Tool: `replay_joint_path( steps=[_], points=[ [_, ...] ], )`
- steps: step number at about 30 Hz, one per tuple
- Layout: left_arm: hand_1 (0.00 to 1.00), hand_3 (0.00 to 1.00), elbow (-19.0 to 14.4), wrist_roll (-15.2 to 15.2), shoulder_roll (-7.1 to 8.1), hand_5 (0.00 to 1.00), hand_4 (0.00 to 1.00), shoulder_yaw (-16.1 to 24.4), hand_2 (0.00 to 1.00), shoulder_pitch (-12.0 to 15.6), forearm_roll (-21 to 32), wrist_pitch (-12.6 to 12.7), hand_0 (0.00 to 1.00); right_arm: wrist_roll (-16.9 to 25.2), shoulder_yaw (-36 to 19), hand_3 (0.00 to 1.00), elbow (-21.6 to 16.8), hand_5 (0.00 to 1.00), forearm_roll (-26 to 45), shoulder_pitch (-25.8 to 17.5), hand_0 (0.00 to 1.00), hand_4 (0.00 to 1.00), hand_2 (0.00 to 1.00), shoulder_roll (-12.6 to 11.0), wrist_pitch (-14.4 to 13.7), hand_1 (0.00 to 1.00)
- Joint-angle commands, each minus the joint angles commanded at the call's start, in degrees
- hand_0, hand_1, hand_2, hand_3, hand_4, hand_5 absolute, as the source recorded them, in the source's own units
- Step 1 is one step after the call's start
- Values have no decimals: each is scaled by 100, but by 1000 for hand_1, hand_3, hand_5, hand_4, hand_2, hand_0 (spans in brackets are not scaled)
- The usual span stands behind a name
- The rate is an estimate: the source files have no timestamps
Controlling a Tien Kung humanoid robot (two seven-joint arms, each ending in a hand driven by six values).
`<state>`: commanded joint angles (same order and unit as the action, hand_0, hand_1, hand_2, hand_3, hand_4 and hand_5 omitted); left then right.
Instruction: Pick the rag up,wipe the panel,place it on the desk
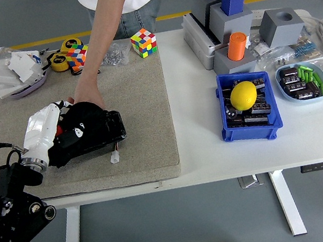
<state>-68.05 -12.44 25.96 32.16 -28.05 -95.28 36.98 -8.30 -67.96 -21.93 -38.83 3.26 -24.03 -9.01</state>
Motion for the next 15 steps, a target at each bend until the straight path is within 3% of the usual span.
replay_joint_path(
  steps=[15],
  points=[
    [64, 574, -137, -57, -164, 97, 503, -487, 261, -251, 18, 0, 188, -10, 28, 590, -10, 572, -11, 23, 751, 955, 690, -50, 1, 636]
  ],
)
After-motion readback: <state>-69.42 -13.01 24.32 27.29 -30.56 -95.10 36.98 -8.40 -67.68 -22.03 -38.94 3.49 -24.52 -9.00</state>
